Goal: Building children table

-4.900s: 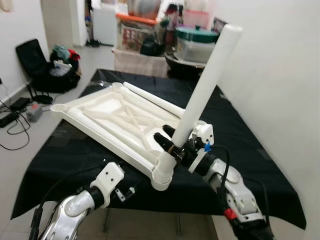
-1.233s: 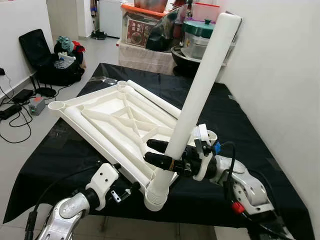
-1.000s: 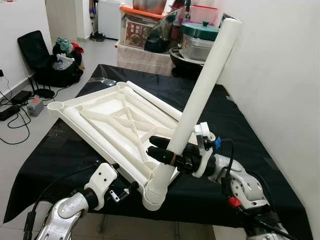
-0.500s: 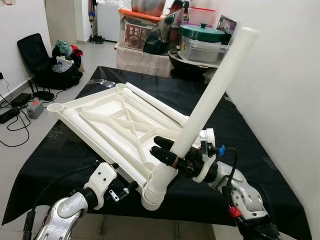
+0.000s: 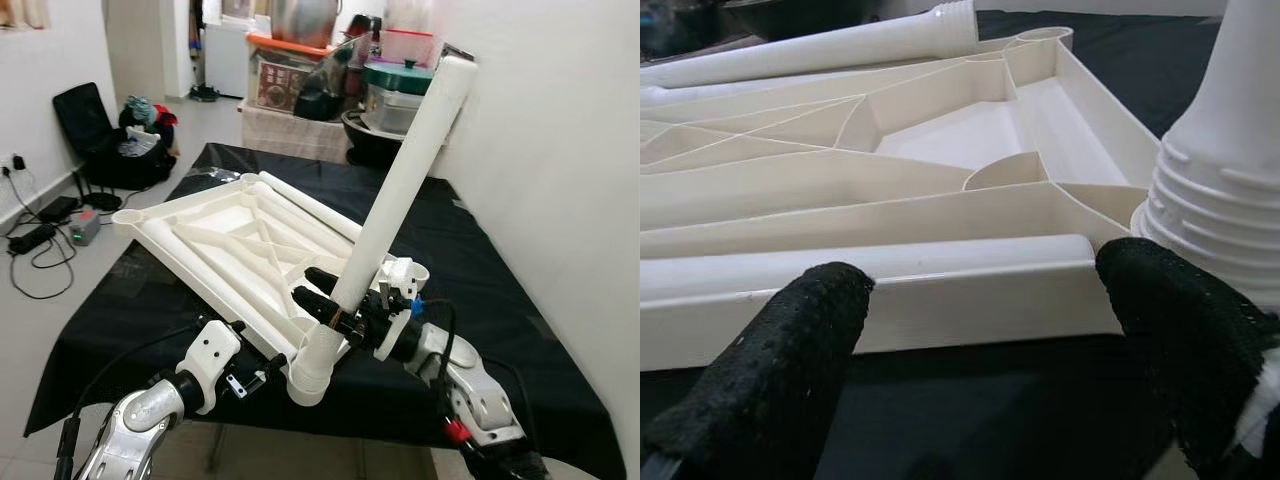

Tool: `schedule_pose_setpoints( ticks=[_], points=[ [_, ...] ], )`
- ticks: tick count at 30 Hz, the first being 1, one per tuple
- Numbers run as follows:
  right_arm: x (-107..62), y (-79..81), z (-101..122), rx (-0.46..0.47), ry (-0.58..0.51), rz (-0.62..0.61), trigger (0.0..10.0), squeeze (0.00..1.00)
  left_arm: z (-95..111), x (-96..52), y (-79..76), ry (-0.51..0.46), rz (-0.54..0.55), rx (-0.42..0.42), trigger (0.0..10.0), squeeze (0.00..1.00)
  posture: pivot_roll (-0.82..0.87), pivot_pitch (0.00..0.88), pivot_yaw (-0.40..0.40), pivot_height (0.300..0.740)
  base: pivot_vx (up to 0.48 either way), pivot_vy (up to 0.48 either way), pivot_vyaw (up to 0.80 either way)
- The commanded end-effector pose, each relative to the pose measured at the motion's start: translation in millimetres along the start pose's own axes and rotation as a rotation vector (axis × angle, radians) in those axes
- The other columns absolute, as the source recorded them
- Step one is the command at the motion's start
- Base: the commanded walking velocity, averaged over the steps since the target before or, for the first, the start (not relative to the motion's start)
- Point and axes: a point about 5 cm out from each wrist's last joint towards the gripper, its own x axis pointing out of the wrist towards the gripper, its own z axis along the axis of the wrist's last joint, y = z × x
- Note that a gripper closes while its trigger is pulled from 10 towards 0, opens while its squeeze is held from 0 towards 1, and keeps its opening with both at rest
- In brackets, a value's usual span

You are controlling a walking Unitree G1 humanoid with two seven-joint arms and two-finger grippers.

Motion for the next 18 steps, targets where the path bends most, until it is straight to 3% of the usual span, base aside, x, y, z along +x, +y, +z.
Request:
schedule_pose_setpoints(
  ticks=[1,9,11,12,13,14,18],
  points=[
    [-15.5,8.2,-53.3,0.125,0.267,-0.026,10.0,0.0,0.7,2.4,-3.7,-0.01,-0.01,-0.012,10.0,0.0,0.11,0.0,-0.143,0.74,0.0,0.0,0.0],
    [-14.2,5.5,-60.4,0.135,0.322,-0.093,10.0,0.0,0.3,3.0,-4.0,-0.012,-0.006,-0.016,10.0,0.0,0.11,0.0,-0.148,0.74,0.0,0.0,0.0],
    [-12.7,-4.9,-66.5,0.141,0.378,-0.249,10.0,0.0,-0.5,2.1,-4.6,-0.01,-0.002,-0.018,10.0,0.0,0.12,0.0,-0.152,0.74,0.0,0.0,0.0],
    [-12.7,-4.9,-66.5,0.141,0.378,-0.249,10.0,0.0,-0.5,2.1,-4.6,-0.01,-0.002,-0.018,10.0,0.0,0.12,0.0,-0.152,0.74,0.0,0.0,0.0],
    [-12.5,-11.8,-68.3,0.139,0.394,-0.349,10.0,0.0,-0.9,1.7,-4.9,-0.009,0.0,-0.019,10.0,0.0,0.12,0.0,-0.154,0.74,0.0,0.0,0.0],
    [-14.1,-23.7,-69.3,0.132,0.408,-0.536,10.0,0.0,-1.3,1.0,-5.4,-0.009,0.005,-0.022,10.0,0.0,0.11,0.0,-0.153,0.74,0.0,0.0,0.0],
    [-17.6,-31.8,-68.8,0.121,0.4,-0.674,10.0,0.0,-1.6,0.6,-5.8,-0.009,0.007,-0.023,10.0,0.0,0.11,0.0,-0.153,0.74,0.0,0.0,0.0]
  ],
)
